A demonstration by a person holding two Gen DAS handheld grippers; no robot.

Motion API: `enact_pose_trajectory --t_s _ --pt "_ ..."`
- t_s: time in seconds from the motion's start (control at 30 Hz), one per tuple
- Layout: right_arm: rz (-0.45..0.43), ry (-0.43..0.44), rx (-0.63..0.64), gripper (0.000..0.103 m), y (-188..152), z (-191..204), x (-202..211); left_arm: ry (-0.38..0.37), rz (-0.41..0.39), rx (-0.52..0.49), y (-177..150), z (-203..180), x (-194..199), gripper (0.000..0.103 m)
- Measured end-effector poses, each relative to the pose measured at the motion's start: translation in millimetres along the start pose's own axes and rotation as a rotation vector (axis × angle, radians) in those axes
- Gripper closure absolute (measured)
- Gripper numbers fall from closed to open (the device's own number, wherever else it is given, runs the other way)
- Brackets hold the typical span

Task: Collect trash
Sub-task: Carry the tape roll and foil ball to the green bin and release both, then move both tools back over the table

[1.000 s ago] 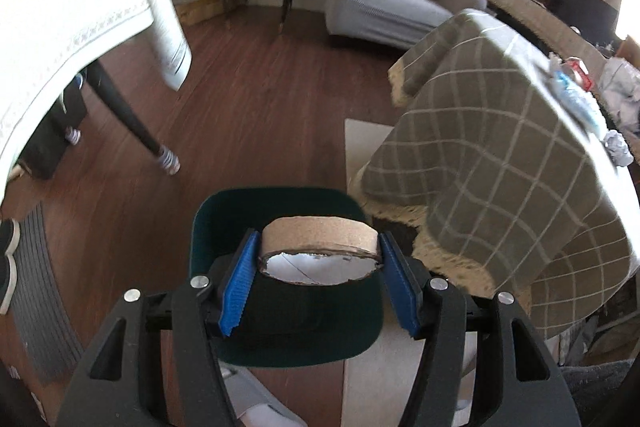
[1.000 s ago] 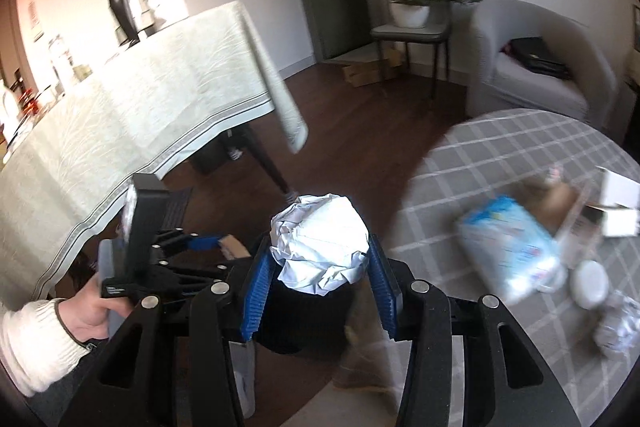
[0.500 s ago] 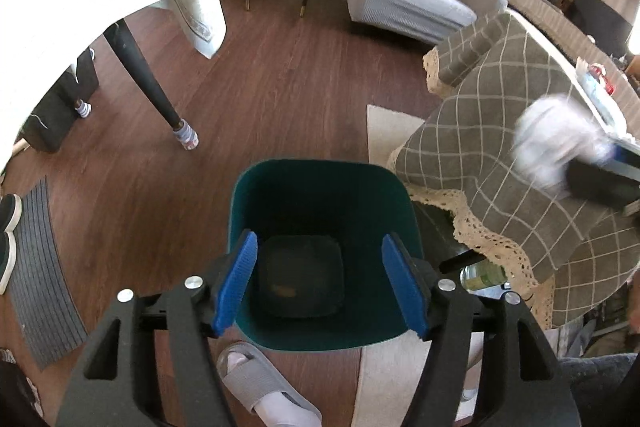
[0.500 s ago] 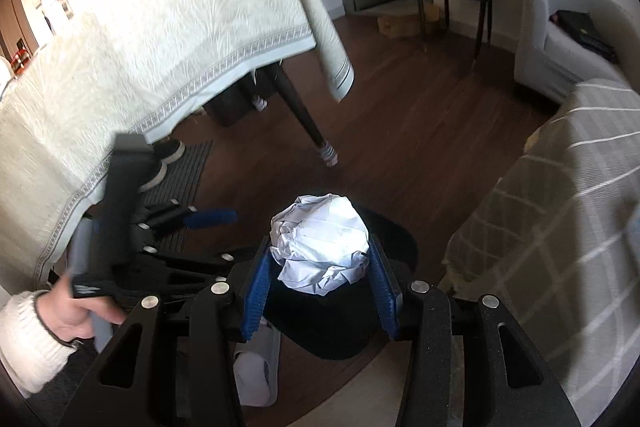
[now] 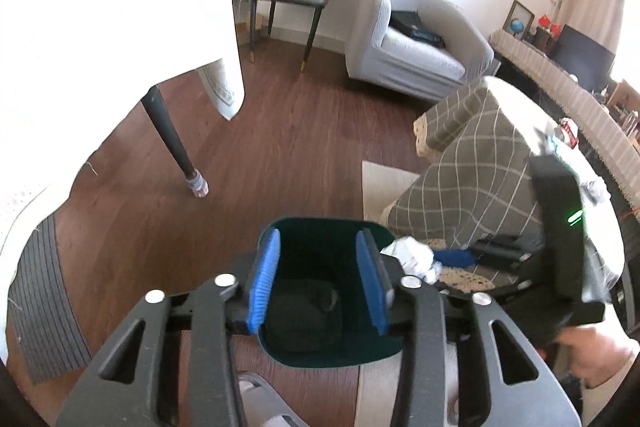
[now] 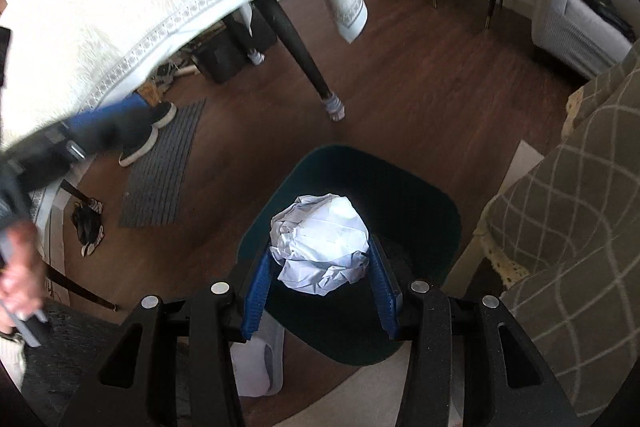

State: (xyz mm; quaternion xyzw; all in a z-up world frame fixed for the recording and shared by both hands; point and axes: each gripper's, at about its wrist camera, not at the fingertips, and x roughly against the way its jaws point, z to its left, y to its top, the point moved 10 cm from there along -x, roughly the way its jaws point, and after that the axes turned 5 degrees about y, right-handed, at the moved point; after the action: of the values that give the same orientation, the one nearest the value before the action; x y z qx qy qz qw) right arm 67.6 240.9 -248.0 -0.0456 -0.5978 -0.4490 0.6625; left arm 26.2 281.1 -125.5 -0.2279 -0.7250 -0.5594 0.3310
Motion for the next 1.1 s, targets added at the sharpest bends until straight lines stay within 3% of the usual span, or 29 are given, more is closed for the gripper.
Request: enact_pose_trajectory --t_s 0.17,0.3,0.57,0.67,0.8,0.93,1.1 --pt "0.053 -0.019 -0.001 0.053 -11 -4 -22 -0.019 -0.051 0.027 17 1 19 0.067" --pt "0.073 -0.038 0.001 0.041 -17 -7 -32 -0.044 -0.1 0.042 31 -3 36 0.067" --pt "0.056 -0.031 0.015 0.04 -19 -2 -17 -0.063 -0.151 0.027 46 -19 52 0.067" --pt "0.025 -0.02 0.015 0.041 -14 -2 -2 -0.061 -0.164 0.021 50 -27 54 0.067" --pt "-0.037 0.004 0.023 0.051 -4 1 29 -0.067 -0.183 0.012 55 -38 58 0.067" --pt "-0.116 0.005 0.045 0.055 10 3 68 -0.078 -0.208 0.0 64 -55 65 0.065" --pt "-0.212 -0.026 0.061 0.056 19 -9 125 -0.113 -0.251 -0.041 69 -87 70 0.05"
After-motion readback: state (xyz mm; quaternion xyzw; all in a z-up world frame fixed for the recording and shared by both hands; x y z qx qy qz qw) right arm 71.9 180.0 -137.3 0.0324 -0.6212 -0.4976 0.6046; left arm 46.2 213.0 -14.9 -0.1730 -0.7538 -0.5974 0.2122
